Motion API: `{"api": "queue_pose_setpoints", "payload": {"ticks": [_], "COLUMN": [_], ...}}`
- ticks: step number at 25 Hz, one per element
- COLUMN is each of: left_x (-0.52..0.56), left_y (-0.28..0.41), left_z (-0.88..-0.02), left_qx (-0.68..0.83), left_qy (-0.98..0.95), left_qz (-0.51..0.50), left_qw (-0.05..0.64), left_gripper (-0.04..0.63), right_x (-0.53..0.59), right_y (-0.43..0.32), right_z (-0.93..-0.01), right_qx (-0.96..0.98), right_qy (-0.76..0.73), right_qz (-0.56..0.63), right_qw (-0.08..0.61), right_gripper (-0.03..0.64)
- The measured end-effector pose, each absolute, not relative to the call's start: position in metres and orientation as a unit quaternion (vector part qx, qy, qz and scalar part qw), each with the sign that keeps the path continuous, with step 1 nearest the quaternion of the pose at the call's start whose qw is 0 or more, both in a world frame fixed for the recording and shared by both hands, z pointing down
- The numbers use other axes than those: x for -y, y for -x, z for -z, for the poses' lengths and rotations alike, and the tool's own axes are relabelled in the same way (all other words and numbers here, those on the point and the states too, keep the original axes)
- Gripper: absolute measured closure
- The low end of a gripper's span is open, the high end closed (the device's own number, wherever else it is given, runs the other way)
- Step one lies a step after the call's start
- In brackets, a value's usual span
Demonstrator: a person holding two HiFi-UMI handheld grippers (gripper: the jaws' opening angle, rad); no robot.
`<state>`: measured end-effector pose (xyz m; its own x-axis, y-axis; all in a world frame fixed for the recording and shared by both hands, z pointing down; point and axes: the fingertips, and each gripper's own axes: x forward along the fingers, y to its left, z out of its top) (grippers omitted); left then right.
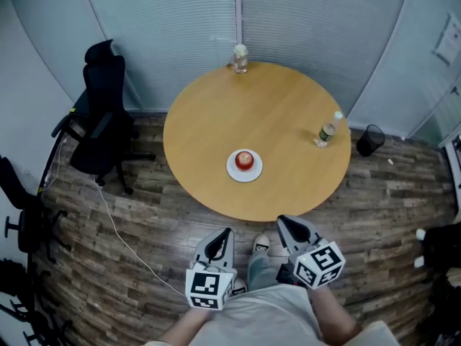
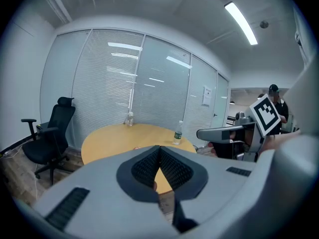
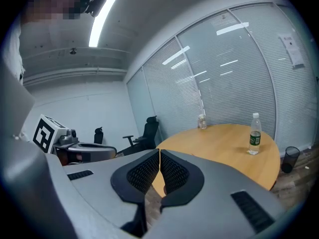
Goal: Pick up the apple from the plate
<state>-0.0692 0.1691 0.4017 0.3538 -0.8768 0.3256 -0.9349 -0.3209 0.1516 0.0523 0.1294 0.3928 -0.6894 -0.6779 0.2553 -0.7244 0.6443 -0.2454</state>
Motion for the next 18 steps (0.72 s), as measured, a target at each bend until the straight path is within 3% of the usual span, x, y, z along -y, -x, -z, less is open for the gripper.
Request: {"api": "queue_pose_setpoints", "payload": {"ticks": [18], "left_x": [-0.010], "left_y": [0.050], "left_z": [-0.392], "left_qx": [0.604], "left_qy": [-0.777], "left_qz": [-0.089], "left_qw": [0.155], "left_gripper": [0.594], "right_x": [0.043], "right_y": [-0.070], "right_z": [-0.385], "right_qx": [0.927], "right_qy": [-0.332], "right_qz": [-0.155], "right_qw": [0.086], "right_gripper": [0.584]}}
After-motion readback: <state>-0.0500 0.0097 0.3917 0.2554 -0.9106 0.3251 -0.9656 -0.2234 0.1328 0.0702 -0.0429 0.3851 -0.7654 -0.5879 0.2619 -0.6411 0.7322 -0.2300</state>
